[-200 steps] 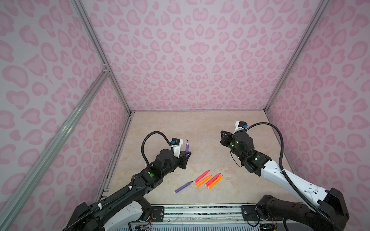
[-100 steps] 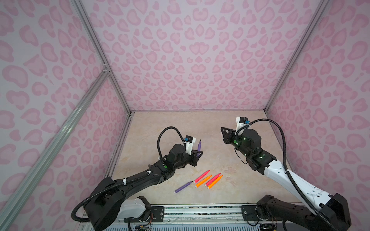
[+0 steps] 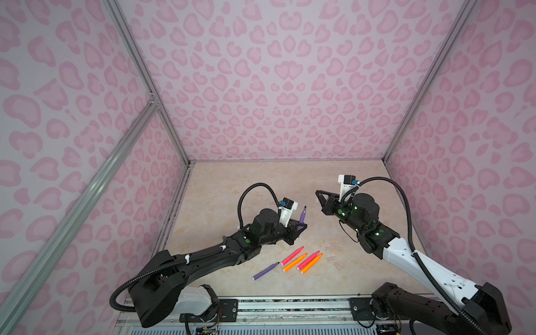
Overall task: Insert the pens into the pen caps
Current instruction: 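Lift the pale pink cap with the right gripper and carry it above the purple marker, then lower the cap onto the purple marker tip with the right gripper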
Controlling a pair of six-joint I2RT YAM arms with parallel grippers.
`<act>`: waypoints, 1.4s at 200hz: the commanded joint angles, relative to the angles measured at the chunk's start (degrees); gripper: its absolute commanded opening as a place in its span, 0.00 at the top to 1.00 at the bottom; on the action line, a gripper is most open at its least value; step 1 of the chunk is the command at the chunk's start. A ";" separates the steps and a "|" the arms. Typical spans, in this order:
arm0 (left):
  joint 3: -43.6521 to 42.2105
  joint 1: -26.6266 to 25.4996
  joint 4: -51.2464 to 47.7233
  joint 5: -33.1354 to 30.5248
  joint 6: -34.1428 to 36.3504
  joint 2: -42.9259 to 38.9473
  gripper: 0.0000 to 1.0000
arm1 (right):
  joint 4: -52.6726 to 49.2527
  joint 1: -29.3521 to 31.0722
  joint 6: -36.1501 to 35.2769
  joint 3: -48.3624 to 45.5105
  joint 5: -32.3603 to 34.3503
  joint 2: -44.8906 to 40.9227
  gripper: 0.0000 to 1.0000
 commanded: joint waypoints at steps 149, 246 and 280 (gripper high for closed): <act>1.70 -0.03 0.44 0.86 0.44 1.35 0.96 | 8.99 6.30 2.81 -2.13 1.77 2.00 0.87; 1.37 -0.03 -0.30 -1.24 0.62 0.39 0.96 | 7.21 6.84 2.43 -1.86 4.22 2.01 0.88; 1.27 -0.06 -0.66 -2.04 0.97 -0.14 0.96 | 7.27 7.40 2.76 -1.56 3.97 2.49 0.88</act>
